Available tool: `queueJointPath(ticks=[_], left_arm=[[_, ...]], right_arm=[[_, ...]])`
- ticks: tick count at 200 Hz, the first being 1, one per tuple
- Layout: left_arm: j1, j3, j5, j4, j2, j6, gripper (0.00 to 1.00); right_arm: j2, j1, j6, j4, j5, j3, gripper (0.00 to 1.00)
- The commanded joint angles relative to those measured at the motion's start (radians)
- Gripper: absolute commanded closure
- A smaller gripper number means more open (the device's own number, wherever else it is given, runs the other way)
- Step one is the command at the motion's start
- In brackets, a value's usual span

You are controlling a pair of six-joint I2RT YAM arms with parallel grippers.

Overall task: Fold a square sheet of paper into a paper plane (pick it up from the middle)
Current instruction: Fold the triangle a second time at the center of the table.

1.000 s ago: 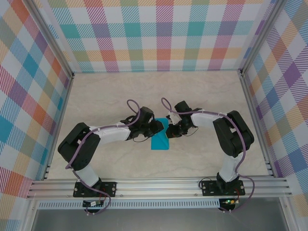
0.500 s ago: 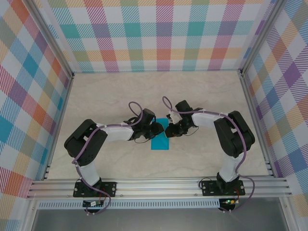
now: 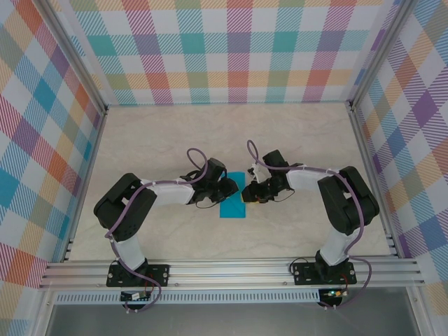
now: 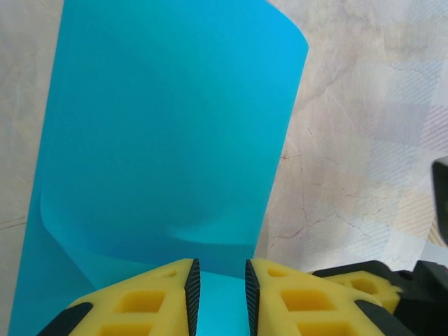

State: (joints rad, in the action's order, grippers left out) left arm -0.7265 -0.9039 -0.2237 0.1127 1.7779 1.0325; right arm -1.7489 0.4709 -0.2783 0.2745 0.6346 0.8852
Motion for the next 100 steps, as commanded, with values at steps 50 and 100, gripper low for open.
queueJointPath(ticks=[50,100], left_arm=[[-0.019,0.0,-0.003,0.03,0.011,0.006,0.74],[-0.02,0.002,-0.013,0.024,-0.023,-0.007,0.71]], right_arm=[[0.009,-0.008,-0.01,-0.04,-0.026,-0.005,0.92],[-0.046,-0.01,0.064,0.003,0.007,0.043,0.97]])
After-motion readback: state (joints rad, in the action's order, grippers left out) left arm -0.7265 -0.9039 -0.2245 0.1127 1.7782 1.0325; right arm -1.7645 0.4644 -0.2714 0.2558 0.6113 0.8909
